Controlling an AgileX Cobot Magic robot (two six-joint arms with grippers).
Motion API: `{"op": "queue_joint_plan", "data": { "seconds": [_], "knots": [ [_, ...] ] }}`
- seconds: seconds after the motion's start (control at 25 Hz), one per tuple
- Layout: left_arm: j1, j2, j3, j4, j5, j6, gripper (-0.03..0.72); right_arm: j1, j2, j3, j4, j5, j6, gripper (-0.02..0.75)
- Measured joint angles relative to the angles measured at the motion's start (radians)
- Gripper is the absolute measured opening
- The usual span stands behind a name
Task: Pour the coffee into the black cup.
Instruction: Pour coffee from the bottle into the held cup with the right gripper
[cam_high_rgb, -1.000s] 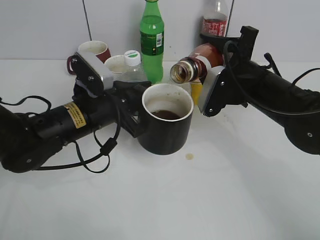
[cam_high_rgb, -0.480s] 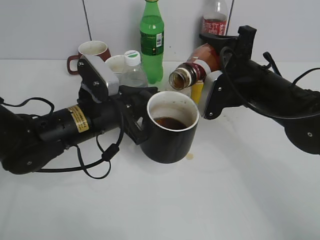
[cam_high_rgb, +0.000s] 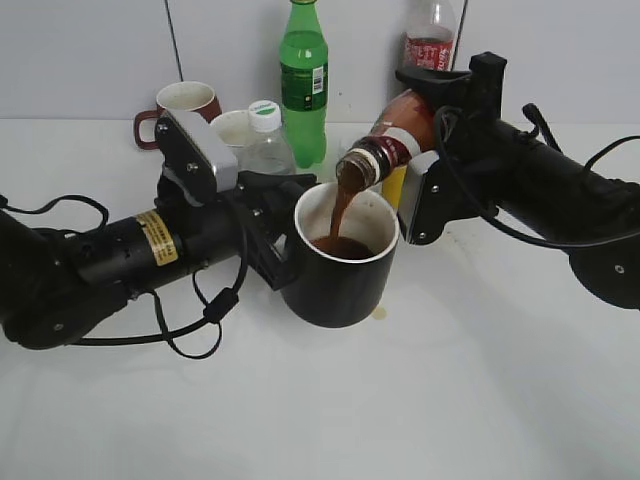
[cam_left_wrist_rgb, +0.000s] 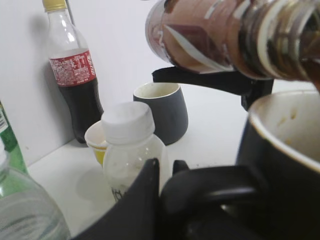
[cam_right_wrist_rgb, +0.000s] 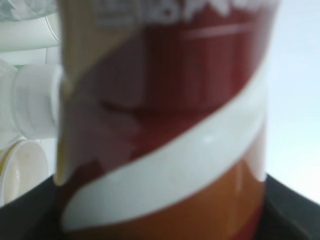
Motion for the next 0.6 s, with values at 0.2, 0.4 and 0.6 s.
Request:
{"op": "queue_joint_plan", "data": {
  "seconds": [0.2, 0.4, 0.6],
  "knots": [
    [0.0, 0.0, 0.024, -0.004, -0.004, -0.001, 0.048, 0.0, 0.0, 0.0, -0.003, 0.0, -0.032, 0.504],
    [-0.001, -0.001, 0.025, -0.004, -0.003, -0.001, 0.048, 0.0, 0.0, 0.0, -0.006, 0.0, -0.053, 0.504],
    [-0.002, -0.013, 0.025, -0.005, -0.002, -0.001, 0.048, 0.0, 0.0, 0.0, -0.006, -0.001, -0.081, 0.504]
  ]
}}
